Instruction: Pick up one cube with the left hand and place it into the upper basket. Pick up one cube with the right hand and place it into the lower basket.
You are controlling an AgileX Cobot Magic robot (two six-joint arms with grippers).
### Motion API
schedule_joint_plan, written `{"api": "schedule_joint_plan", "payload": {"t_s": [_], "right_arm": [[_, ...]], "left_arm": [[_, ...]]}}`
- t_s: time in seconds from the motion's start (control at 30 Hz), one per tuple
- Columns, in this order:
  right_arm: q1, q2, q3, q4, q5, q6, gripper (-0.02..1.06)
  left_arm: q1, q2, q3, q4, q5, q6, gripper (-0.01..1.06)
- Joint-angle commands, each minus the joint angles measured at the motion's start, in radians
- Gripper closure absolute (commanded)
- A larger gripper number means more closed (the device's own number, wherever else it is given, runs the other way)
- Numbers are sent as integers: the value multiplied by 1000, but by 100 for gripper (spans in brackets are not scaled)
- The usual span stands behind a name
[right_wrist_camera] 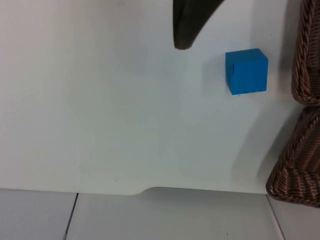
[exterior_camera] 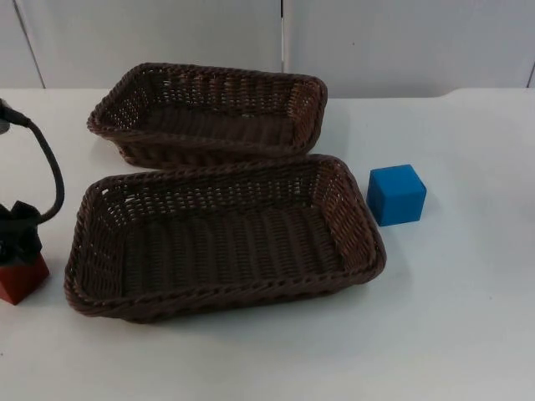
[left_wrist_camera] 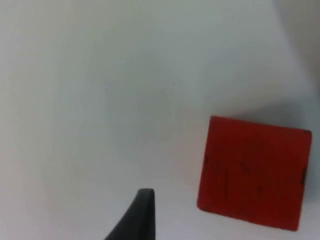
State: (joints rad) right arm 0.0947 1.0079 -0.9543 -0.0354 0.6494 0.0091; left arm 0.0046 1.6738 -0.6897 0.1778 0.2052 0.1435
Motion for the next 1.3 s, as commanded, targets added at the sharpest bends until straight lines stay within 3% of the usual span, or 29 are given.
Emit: {"api": "schedule_joint_plan", "payload": {"t_s": [0.0,0.33,0.67,1.13,1.2,1.27], "right_arm": [[-4,0,-4,-7,8,-2,-1],[-4,0,-4,-7,40,-2,-1],[-4,0,-4,-7,51,-2,-1],[-4,0,-4,-7,51,-2,-1],[-4,0,-4,-7,51,-2,-1],[-4,0,-4,-7,56,-2,-1]], "left_arm": [[-4,39,-30,39,-5,9,7],[-4,161,-54,126,-37,16,7],[57,261,-112,88,-17,35,7],[57,272,-112,90,-64,53,7],[57,272,-112,92,-64,53,7],[57,272,-112,102,-64,55,15]]}}
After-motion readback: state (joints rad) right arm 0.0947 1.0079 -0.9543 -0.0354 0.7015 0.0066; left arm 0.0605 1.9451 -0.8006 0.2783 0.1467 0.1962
